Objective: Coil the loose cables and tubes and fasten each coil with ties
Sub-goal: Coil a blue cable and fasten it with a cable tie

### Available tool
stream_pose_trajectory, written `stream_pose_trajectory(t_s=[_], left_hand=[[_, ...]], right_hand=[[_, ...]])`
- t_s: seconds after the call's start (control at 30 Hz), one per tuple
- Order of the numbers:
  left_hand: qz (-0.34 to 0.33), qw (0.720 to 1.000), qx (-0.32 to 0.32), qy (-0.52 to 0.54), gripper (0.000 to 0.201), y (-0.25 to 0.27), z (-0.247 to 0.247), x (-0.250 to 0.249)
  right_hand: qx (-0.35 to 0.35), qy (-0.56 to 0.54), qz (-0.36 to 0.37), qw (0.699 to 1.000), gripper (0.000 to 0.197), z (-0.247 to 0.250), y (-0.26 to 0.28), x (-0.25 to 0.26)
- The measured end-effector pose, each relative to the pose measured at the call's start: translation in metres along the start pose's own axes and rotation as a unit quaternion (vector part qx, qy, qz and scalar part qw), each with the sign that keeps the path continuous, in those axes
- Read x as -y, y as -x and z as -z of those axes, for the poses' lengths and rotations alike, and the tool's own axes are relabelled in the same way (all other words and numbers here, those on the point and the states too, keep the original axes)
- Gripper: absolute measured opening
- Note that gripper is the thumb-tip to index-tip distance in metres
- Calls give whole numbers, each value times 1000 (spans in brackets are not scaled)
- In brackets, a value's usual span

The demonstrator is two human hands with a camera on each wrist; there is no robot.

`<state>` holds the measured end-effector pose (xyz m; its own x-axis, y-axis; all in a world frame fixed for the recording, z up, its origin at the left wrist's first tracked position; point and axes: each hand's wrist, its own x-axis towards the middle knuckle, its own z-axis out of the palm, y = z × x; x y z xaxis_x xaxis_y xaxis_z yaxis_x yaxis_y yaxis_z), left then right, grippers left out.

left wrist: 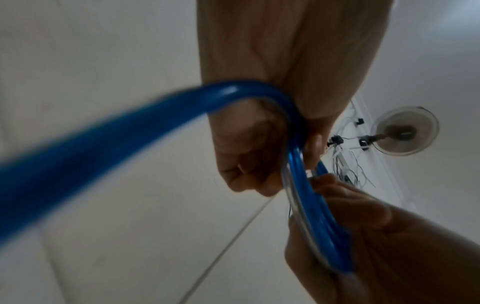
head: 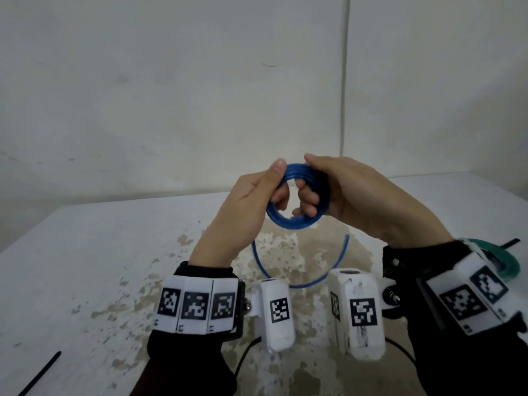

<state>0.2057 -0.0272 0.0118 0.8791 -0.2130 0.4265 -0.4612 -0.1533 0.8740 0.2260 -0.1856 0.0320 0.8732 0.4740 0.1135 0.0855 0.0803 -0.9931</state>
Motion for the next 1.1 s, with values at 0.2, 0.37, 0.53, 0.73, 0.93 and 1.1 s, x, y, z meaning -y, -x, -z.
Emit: stream_pose_trajectory(t_s=[0.2,0.37,0.53,0.73,0.93,1.1], left_hand=[[-7,999,-25,25,50,-2,-7,-5],[-11,998,-54,40,51,-3,-7,0],[-6,999,-21,-26,52,0,-5,-6],[3,988,-32,150,47,-6,-9,7],[10,1000,6,11,46,-1,-3,1],[11,989,-36,146,51,-6,-9,3]], right_hand=[[-24,-10,43,999,41,-5,0,0],[-30,-51,28,998,40,-4,-1,1],[10,36,22,999,44,-4,3,0],[-69,-67,62,994,39,-6,-4,-1],[3,34,5,999,43,0,3,1],[-48,-51,61,996,40,-9,-2,-1]])
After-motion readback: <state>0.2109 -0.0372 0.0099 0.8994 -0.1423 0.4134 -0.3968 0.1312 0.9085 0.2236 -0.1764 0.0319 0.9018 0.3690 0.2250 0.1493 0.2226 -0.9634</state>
